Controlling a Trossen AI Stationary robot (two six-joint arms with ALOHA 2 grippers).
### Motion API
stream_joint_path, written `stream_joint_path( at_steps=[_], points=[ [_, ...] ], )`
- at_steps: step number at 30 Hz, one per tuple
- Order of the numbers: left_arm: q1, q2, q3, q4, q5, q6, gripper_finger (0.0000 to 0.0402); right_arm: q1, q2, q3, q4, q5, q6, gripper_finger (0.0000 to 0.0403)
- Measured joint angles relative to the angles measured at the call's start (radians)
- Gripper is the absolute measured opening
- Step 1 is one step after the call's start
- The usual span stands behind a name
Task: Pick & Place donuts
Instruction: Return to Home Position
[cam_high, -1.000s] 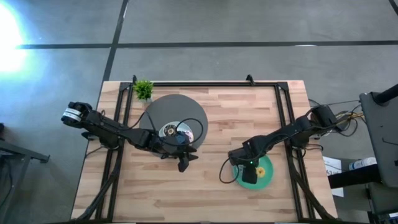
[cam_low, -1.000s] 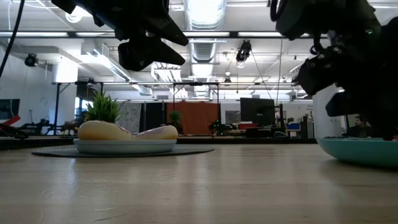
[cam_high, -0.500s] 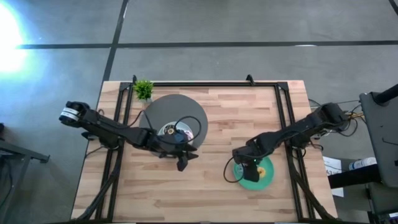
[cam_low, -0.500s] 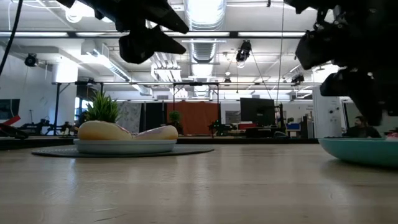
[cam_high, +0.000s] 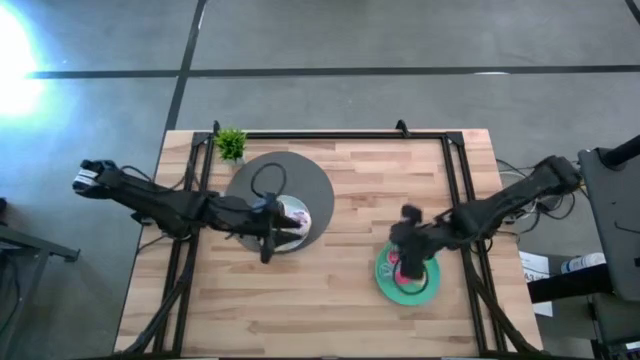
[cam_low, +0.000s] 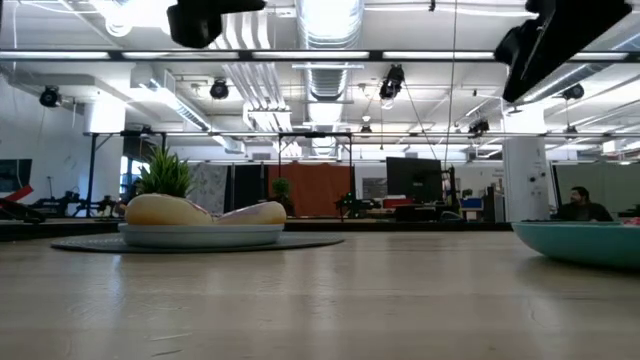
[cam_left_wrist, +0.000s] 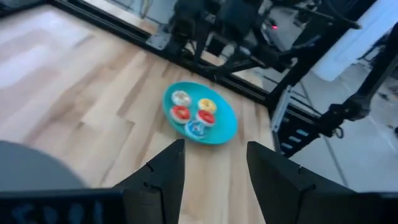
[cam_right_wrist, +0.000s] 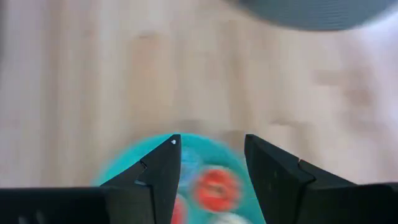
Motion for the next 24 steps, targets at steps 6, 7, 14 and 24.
stream_joint_path(
  at_steps=[6, 7, 14, 24],
  points=[
    [-0.001, -0.125, 0.0, -0.178, -0.07, -0.147, 0.0146, -0.001, -0.159, 0.046, -0.162, 0.157, 0.165, 0.0169],
    [0.0, -0.139, 0.0, -0.195, -0.073, -0.165, 0.0146, -0.001, -0.184, 0.057, -0.162, 0.159, 0.218, 0.0168],
    [0.004, -0.174, -0.005, -0.198, -0.065, -0.085, 0.0146, 0.021, -0.346, 0.074, -0.078, 0.138, 0.279, 0.0164],
    [0.02, -0.183, -0.367, 0.55, 0.182, -0.014, 0.0146, 0.091, -0.618, -0.402, 0.537, 0.003, 0.289, 0.0158]
  ],
)
